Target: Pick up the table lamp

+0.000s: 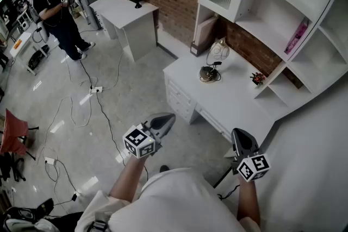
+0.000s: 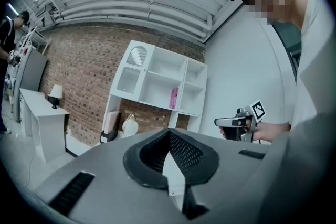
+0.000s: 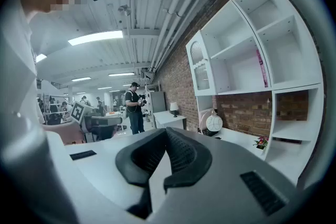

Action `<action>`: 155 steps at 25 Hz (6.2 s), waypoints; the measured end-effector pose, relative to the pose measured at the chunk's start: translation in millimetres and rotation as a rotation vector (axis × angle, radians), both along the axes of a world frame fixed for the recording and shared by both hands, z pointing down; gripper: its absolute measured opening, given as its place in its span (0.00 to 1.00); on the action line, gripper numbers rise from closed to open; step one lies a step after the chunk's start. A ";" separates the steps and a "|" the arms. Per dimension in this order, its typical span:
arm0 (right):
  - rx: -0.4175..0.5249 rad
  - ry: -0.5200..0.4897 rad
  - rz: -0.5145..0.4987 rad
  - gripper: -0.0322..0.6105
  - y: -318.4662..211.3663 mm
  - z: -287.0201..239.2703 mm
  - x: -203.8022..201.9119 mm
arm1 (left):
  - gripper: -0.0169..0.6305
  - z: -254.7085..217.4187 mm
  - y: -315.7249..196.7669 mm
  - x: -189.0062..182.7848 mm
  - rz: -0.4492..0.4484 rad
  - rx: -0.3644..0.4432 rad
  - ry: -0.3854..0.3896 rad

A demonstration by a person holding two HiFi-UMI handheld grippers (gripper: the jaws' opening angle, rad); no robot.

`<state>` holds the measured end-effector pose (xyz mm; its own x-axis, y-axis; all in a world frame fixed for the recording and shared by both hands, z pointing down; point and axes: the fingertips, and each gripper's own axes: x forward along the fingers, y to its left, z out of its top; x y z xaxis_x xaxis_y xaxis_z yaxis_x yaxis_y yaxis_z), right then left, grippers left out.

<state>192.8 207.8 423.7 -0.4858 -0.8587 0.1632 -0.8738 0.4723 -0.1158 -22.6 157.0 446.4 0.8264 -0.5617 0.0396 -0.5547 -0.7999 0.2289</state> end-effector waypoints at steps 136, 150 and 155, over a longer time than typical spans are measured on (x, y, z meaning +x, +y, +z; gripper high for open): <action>-0.155 -0.051 -0.097 0.30 -350.1 74.7 34.8 | 0.30 77.8 -302.4 86.7 0.011 -0.156 -0.035; -0.192 -0.064 0.001 0.31 -459.4 90.1 5.7 | 0.30 99.6 -410.5 83.2 0.185 -0.190 -0.032; -0.217 -0.076 0.046 0.34 -490.7 105.5 -1.7 | 0.30 114.7 -434.5 79.9 0.243 -0.197 -0.047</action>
<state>191.2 -282.9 529.1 -0.4652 -0.8288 0.3109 -0.8785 0.3891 -0.2770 57.3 -277.5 561.1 0.9300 -0.3260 0.1698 -0.3668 -0.8530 0.3712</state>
